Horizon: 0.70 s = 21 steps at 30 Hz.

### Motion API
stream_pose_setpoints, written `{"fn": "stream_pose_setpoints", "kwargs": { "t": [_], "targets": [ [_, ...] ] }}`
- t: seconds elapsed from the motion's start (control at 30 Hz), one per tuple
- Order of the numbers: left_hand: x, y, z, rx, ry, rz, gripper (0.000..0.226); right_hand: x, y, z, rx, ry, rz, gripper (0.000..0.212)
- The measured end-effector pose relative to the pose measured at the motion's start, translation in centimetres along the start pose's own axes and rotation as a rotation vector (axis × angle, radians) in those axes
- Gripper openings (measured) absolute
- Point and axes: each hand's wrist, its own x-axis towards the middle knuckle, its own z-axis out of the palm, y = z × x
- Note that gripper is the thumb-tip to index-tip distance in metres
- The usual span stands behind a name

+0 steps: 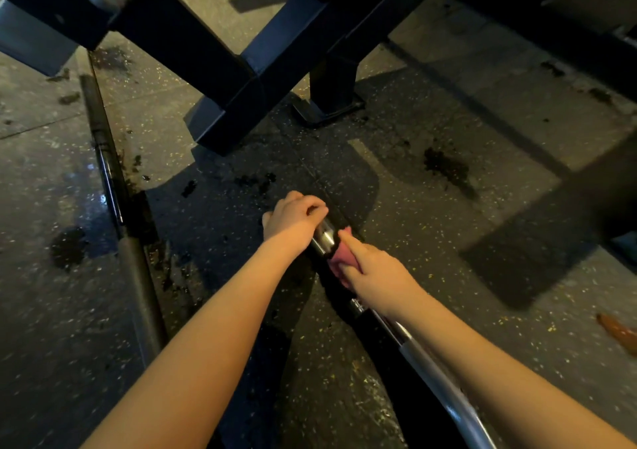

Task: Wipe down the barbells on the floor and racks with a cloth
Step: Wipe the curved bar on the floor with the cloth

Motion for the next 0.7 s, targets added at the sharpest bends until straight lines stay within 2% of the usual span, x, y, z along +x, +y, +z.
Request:
{"fn": "stream_pose_setpoints", "kwargs": {
  "t": [0.13,0.23,0.33,0.4,0.5,0.57,0.7],
  "targets": [
    [-0.5,-1.4,0.0,-0.186,0.027,-0.013,0.014,-1.3,-0.2,-0.1,-0.039,-0.018,0.0,0.043],
    [-1.5,-2.8,-0.2,-0.347,0.035,0.0,0.017,-1.5,-2.1,0.7,-0.218,-0.059,-0.015,0.06],
    [-2.3,-3.7,-0.6,-0.44,0.0,-0.002,0.024,-1.2,-4.3,2.1,-0.322,0.0,-0.004,0.074],
    [-2.5,-4.0,-0.9,-0.466,-0.002,-0.002,0.028,1.2,-4.9,2.6,-0.274,0.054,0.042,0.073],
    [-2.6,-4.1,-1.4,-0.557,-0.032,-0.063,0.036,5.7,-5.4,1.8,-0.053,0.01,0.117,0.054],
    [-2.7,-4.3,-1.8,-0.67,-0.047,-0.166,0.041,5.9,-5.3,1.9,0.009,-0.02,0.111,0.058],
    [-2.8,-5.7,-2.3,-0.675,-0.089,-0.243,0.044,-0.2,-4.3,3.6,-0.237,0.017,-0.035,0.076]
  ]
}}
